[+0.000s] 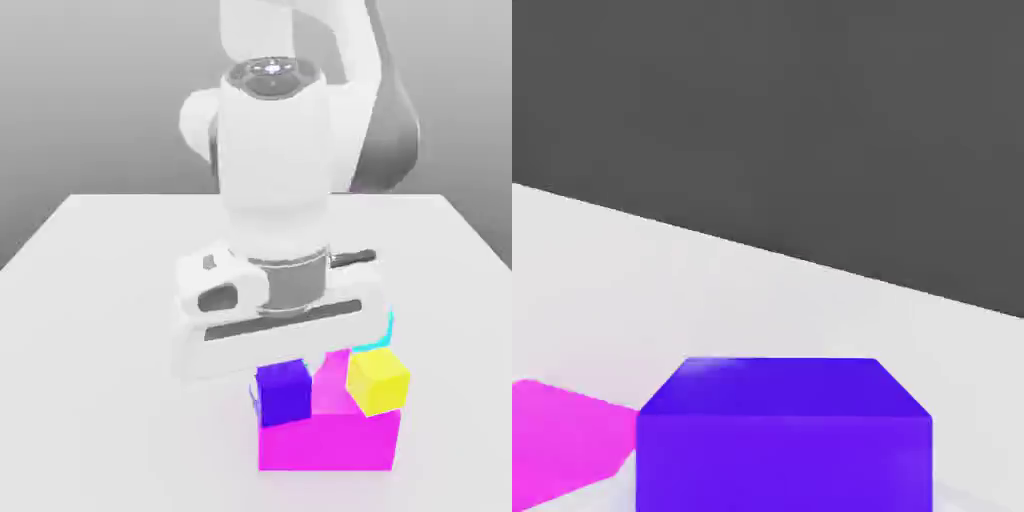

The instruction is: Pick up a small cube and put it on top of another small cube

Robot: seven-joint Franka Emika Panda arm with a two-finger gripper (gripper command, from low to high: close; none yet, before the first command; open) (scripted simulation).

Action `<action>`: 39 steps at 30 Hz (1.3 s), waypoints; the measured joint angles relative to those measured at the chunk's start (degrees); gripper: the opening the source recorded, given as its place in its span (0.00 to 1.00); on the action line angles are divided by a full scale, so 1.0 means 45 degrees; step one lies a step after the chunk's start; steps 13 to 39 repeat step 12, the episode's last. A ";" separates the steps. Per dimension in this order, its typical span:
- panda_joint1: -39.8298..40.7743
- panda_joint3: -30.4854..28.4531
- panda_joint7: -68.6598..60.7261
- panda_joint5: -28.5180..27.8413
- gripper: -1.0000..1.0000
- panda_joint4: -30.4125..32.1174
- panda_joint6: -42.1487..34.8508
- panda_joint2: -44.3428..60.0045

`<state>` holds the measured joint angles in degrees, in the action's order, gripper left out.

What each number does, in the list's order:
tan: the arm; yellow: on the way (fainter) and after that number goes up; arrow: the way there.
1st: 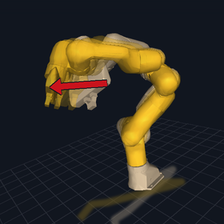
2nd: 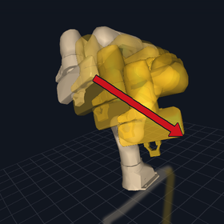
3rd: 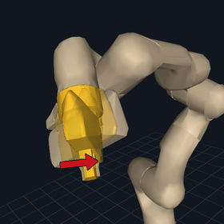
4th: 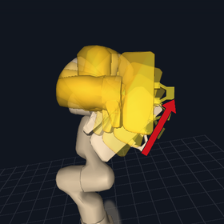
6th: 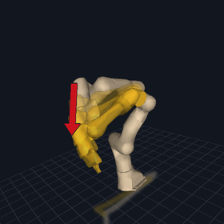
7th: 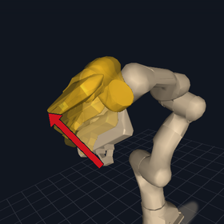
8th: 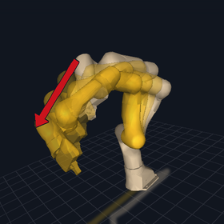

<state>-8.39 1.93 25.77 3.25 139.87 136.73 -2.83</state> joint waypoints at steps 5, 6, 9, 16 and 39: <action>-0.1021 0.0791 -0.1079 -0.0272 0.00 0.1387 -0.0186 -0.1631; -0.1062 0.0853 -0.1107 -0.0318 0.00 0.1565 0.0225 -0.1400; -0.1086 0.0921 -0.1045 -0.0475 1.00 0.1985 0.1589 -0.0455; -0.1087 0.0921 -0.1046 -0.0473 1.00 0.1985 0.1589 -0.0455; -0.1087 0.0921 -0.1046 -0.0473 1.00 0.1985 0.1589 -0.0455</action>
